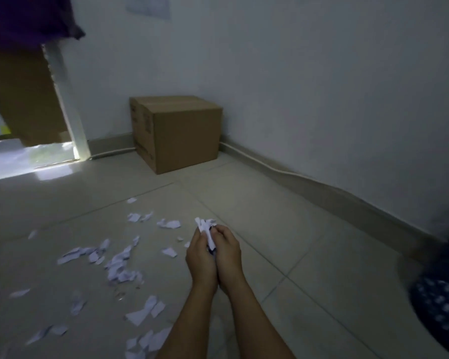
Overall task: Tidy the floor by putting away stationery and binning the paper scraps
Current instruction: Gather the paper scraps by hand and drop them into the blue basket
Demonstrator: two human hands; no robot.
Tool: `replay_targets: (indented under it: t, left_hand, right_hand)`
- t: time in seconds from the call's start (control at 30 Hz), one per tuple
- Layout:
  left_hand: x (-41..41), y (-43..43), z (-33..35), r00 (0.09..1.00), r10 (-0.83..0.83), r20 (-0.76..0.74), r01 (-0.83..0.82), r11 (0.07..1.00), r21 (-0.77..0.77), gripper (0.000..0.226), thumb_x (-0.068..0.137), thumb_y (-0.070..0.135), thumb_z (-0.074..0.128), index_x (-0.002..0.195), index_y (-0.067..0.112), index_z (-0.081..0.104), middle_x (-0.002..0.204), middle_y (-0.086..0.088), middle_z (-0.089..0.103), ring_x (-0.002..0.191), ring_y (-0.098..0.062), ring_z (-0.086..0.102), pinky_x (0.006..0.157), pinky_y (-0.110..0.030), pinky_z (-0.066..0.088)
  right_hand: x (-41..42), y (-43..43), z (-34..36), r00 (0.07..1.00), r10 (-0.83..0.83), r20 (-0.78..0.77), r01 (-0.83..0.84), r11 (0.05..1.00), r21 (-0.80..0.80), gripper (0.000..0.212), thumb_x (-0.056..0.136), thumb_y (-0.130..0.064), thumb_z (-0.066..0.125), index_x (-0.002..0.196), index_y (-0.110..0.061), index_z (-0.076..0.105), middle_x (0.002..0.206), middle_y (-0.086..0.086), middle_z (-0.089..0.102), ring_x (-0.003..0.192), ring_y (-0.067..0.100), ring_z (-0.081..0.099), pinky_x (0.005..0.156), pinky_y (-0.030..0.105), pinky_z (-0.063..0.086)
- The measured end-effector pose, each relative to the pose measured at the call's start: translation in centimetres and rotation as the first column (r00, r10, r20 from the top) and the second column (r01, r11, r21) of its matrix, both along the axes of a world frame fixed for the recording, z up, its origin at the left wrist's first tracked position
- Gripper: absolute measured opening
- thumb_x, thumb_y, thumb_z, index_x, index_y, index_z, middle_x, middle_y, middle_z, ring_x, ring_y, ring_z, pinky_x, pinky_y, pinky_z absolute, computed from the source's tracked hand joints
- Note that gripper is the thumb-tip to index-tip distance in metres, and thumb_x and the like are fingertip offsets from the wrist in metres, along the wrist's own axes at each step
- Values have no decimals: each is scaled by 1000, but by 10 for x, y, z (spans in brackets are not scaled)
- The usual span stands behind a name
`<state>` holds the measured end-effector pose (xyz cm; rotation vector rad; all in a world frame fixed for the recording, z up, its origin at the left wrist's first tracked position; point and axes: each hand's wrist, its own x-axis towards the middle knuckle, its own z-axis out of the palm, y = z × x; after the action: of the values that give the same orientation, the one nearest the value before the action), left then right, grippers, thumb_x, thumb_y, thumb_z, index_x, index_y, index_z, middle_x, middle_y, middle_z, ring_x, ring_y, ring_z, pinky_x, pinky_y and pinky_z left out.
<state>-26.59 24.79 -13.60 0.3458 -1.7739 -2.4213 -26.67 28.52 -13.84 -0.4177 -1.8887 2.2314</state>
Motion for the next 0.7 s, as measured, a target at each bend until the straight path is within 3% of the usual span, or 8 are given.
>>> replay_targets:
  t: [0.2,0.33,0.5,0.57,0.7]
  left_hand:
    - [-1,94,91,967,-157,-202,151,988,-46,32,96,21,42,114,16,67,112,-2,69,101,-11,63,87,-26,48]
    - [10,184,146,897,-276,-344,285,958,-24,31,93,21,43,108,14,69,114,-9,69,107,-20,63,96,-37,48]
    - [39,317,194,804,-415,-425,482,874,58,28,88,25,46,101,19,71,108,-4,70,105,-20,64,100,-38,48]
    - [59,374,198,766,-478,-430,559,826,77,26,92,24,46,99,19,71,104,-4,70,99,-19,64,97,-37,49]
    - [107,463,189,680,-616,-398,657,753,-42,29,96,23,43,103,13,70,96,-2,67,86,-16,61,76,-23,49]
  right_hand:
    - [3,94,89,970,-162,-184,168,986,16,17,88,-27,55,96,-24,69,104,3,71,97,18,68,86,35,54]
    - [21,183,146,907,-276,-318,290,957,-4,15,90,-22,53,95,-23,67,104,5,71,95,20,67,83,32,52]
    - [62,310,201,794,-455,-402,533,840,100,16,90,-17,55,99,-19,67,103,5,70,91,17,65,78,27,52]
    - [88,362,209,751,-522,-404,614,778,137,17,90,-16,55,102,-16,68,98,3,69,85,15,64,71,22,50]
    - [140,454,196,663,-655,-363,732,668,132,13,92,-17,53,98,-16,65,85,-3,66,76,11,62,62,20,50]
